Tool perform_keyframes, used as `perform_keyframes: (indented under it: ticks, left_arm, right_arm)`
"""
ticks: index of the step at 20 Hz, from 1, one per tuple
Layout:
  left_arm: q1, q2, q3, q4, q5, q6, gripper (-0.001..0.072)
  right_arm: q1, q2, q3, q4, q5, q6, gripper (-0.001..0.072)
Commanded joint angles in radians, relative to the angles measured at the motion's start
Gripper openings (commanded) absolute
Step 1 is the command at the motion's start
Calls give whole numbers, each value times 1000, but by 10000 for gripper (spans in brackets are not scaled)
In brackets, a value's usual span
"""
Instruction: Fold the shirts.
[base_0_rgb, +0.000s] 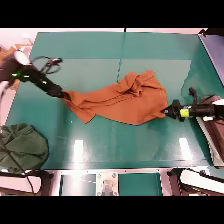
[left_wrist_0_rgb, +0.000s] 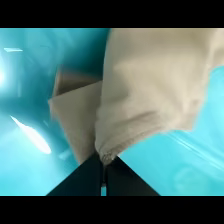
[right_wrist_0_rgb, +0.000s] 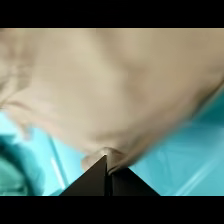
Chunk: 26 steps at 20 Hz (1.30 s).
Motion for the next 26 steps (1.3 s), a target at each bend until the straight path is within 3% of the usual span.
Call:
perform_keyframes:
  ticks: [1,4,8,9,11,13,15,19,21,26]
  left_arm:
    - [109,145,-39,-26,-216,-145,22]
    - [171,286,-72,-330,-291,-137,22]
    - [227,442,-14,-1049,-237,-48,23]
    - [254,456,34,-1227,-201,-60,22]
    - [315,469,137,-1485,-97,-182,22]
    - [399,469,229,-1522,8,-340,22]
    - [486,469,264,-1438,32,-440,22]
    - [555,464,263,-1183,-7,-523,22]
    - [555,468,263,-1202,-6,-515,22]
    - [555,518,269,-1462,-3,-351,22]
  right_arm:
    - [-1,142,104,71,173,14,14]
    - [-3,297,304,246,234,89,14]
    - [-63,378,786,356,204,269,15]
    - [-95,377,912,357,167,322,15]
    - [-201,377,1138,357,78,430,15]
    - [-328,377,1276,358,47,536,14]
    - [-415,378,1305,362,82,582,14]
    - [-428,371,1246,370,217,589,14]
    - [-428,371,1243,388,212,572,14]
    - [-428,387,1243,398,212,542,14]
